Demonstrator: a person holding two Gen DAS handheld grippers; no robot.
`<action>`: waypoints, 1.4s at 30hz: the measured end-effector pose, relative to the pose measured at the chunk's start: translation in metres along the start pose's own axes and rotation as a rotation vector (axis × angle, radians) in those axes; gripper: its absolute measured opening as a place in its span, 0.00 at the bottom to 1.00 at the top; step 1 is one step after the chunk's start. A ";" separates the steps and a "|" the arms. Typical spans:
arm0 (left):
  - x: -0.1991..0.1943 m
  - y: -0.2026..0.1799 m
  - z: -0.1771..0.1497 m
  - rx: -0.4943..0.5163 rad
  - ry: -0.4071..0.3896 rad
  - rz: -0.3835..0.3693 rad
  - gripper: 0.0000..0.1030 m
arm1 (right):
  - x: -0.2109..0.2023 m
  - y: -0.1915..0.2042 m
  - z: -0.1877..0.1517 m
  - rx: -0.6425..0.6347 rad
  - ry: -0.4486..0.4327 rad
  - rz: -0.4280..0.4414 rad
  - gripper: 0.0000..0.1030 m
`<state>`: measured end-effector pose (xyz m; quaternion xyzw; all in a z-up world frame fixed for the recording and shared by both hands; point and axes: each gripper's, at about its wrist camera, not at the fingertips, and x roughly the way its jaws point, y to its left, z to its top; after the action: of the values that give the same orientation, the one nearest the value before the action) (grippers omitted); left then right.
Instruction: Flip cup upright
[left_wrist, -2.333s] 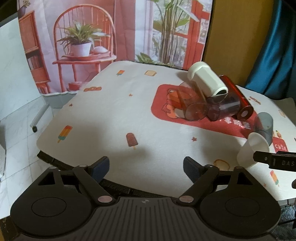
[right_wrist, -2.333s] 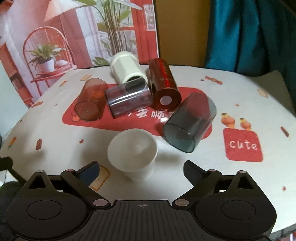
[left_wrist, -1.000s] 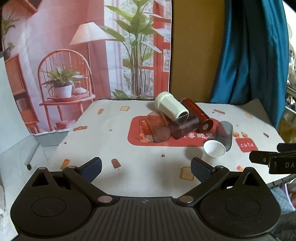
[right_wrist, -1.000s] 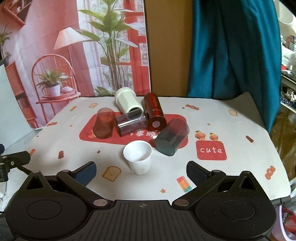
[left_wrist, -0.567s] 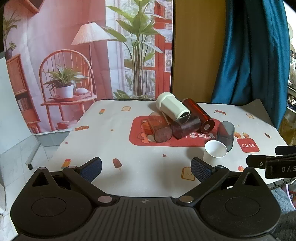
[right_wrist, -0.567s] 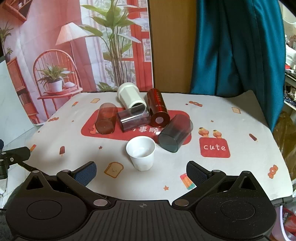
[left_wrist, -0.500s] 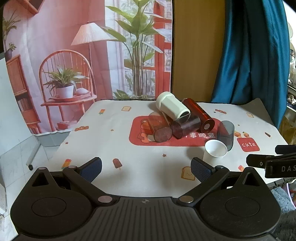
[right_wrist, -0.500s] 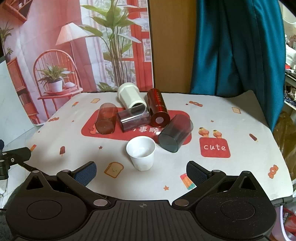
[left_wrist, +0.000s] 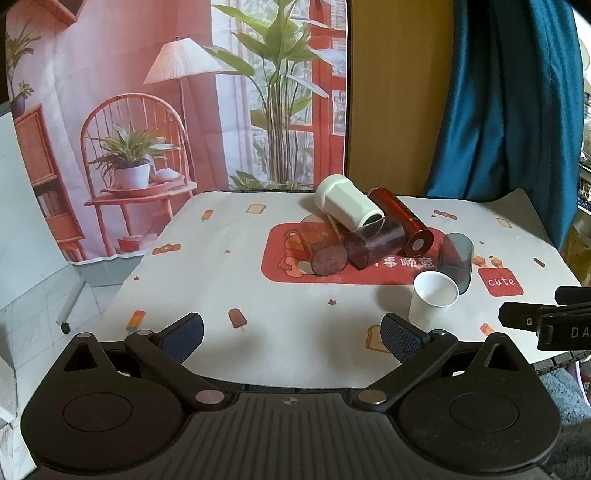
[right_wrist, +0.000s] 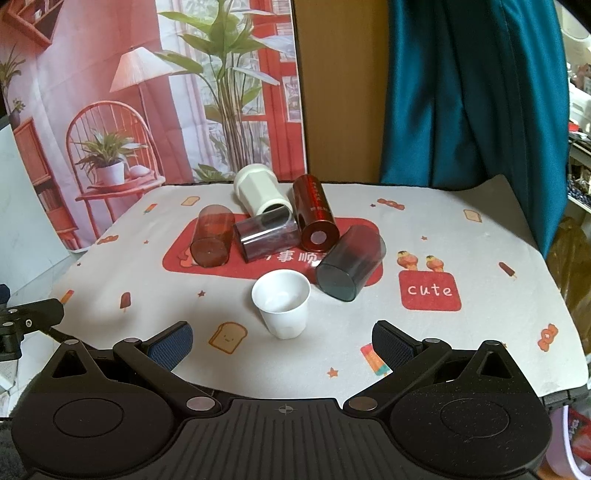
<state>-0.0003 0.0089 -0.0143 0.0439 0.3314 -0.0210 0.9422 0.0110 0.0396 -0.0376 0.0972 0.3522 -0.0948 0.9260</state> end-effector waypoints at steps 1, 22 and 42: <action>0.000 0.000 0.000 0.000 0.001 0.000 1.00 | 0.000 0.000 0.000 0.001 0.001 0.000 1.00; 0.003 0.001 0.000 -0.009 0.020 0.006 1.00 | 0.000 -0.001 0.000 0.002 0.000 0.000 1.00; 0.003 0.002 -0.001 -0.011 0.024 0.007 1.00 | 0.000 -0.001 0.000 0.003 0.000 0.001 1.00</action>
<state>0.0016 0.0110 -0.0170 0.0398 0.3426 -0.0155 0.9385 0.0107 0.0383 -0.0382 0.0986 0.3519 -0.0948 0.9260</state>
